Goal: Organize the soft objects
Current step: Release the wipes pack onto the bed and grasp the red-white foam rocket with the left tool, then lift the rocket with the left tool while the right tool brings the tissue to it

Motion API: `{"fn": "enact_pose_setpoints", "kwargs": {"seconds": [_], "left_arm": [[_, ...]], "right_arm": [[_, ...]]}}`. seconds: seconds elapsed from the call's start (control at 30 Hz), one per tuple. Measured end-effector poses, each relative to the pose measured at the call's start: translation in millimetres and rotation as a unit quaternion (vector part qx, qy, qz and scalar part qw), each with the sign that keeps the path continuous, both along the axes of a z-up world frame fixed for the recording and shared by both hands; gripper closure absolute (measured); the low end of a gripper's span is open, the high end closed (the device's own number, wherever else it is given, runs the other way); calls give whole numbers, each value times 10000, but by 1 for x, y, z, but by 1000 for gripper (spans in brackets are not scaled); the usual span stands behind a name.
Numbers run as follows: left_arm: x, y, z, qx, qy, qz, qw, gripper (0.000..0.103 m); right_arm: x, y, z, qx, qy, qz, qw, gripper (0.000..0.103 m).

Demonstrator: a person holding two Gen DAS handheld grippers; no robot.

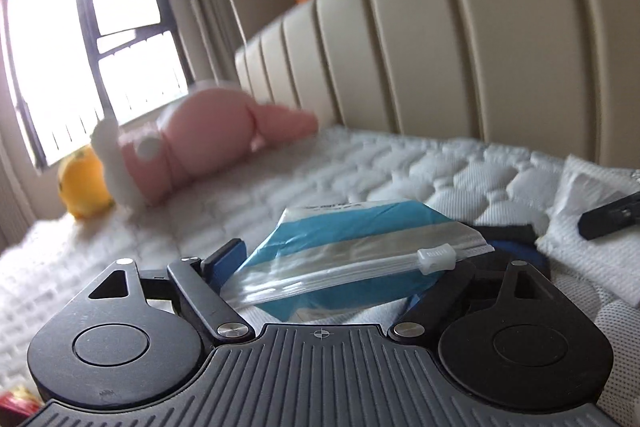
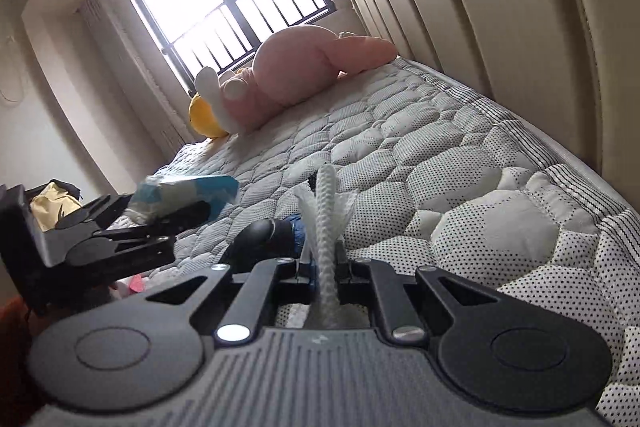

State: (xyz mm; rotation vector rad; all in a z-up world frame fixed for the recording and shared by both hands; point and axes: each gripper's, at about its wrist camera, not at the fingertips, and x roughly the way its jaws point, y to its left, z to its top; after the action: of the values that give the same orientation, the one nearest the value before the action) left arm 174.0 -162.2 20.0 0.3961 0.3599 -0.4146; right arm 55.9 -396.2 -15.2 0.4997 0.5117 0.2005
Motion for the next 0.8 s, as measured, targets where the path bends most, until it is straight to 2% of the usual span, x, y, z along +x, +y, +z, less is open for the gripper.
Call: {"fn": "enact_pose_setpoints", "kwargs": {"seconds": [0.13, 0.2, 0.27, 0.33, 0.4, 0.47, 0.53, 0.57, 0.63, 0.67, 0.73, 0.77, 0.8], "left_arm": [[-8, 14, -2, 115, 119, 161, 9997, 6], [-23, 32, 3, 131, 124, 233, 9996, 3], [-39, 52, 9, 87, -30, 564, 9984, 2], [-45, 74, 13, -14, -188, 1113, 9936, 1], [-36, 97, 13, -152, -194, 1915, 9812, 0], [-13, 121, 7, -323, 153, 2761, 9605, 0], [11, 143, -2, -592, 611, 3310, 9398, 0], [22, 152, -7, -772, 868, 3422, 9324, 0], [36, 162, -15, -1111, 1274, 3341, 9273, 0], [42, 164, -19, -1208, 1422, 3272, 9264, 0], [52, 164, -26, -1162, 1552, 3162, 9287, 0], [54, 165, -26, -1146, 1568, 3106, 9305, 4], [53, 165, -24, -1144, 1585, 3009, 9334, 28]], "right_arm": [[0, 1, -8, -378, 18, -154, 9992, 95], [4, -1, -16, -297, 88, -161, 9994, 95], [7, -3, -22, -196, 119, -141, 9996, 95], [7, -5, -25, -100, 104, -97, 9998, 95], [8, -7, -27, -5, 118, -58, 9999, 93], [8, -8, -28, 37, 122, -51, 9999, 93], [7, -7, -29, 12, 100, -46, 9999, 93], [7, -6, -29, -4, 88, -41, 10000, 93], [7, -6, -30, -4, 62, -25, 10000, 93], [8, -7, -31, 21, 62, -21, 10000, 93], [8, -8, -32, 88, 69, -10, 9999, 93], [8, -9, -33, 115, 65, -7, 9999, 93], [8, -10, -33, 141, 60, -4, 9999, 93]]}}
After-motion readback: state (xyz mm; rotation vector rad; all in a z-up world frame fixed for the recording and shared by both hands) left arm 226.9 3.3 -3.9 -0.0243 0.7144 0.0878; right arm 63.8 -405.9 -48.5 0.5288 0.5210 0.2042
